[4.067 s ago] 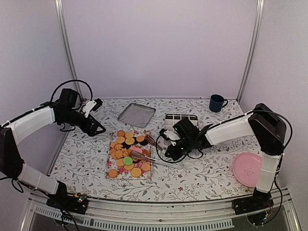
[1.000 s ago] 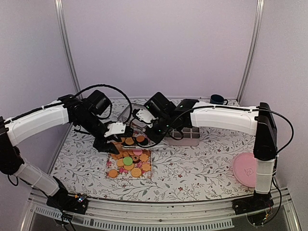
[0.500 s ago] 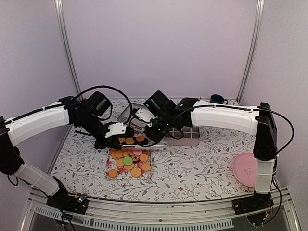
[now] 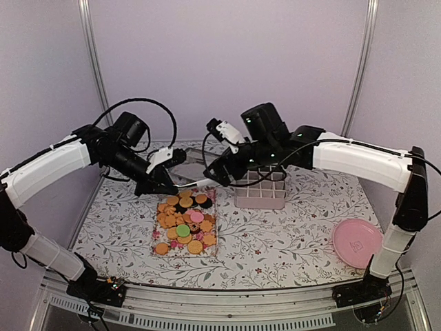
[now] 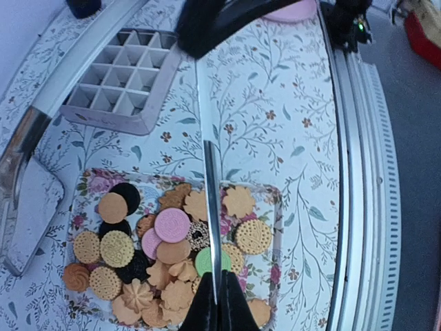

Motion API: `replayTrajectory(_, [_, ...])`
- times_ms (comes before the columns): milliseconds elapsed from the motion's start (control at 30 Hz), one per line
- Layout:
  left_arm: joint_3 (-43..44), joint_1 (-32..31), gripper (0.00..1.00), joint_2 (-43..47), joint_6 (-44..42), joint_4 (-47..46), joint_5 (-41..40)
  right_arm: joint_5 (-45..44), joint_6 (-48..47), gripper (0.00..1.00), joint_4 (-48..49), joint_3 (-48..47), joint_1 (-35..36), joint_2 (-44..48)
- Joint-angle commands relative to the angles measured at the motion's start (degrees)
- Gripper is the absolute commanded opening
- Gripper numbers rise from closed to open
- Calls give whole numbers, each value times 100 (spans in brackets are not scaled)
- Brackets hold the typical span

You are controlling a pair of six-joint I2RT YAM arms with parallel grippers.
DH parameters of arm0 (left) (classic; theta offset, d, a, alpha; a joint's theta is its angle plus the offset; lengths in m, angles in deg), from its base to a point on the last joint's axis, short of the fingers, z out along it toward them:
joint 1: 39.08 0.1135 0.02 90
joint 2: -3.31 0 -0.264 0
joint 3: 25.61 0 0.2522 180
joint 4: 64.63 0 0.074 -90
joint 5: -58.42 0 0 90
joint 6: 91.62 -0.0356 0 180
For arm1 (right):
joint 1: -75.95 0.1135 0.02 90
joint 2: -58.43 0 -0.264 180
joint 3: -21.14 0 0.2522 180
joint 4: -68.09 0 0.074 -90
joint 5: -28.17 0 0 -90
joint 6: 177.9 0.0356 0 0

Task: Pack the cookies
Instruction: Pass from the left arm to the right

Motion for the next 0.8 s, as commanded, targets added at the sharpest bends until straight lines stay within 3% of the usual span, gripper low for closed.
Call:
replayTrajectory(0, [510, 649, 0, -188, 936, -285, 1163, 1155, 849, 99, 1606, 881, -429, 1103])
replayTrajectory(267, [489, 742, 0, -68, 1439, -459, 1840, 2301, 2033, 99, 4089, 2970, -953, 2055])
replayTrajectory(500, [439, 737, 0, 7, 1780, -577, 2389, 2612, 2725, 99, 5683, 3521, -955, 1849])
replayTrajectory(767, [285, 711, 0, 125, 2066, -718, 2985, 2887, 3118, 99, 6580, 3520, -956, 1355])
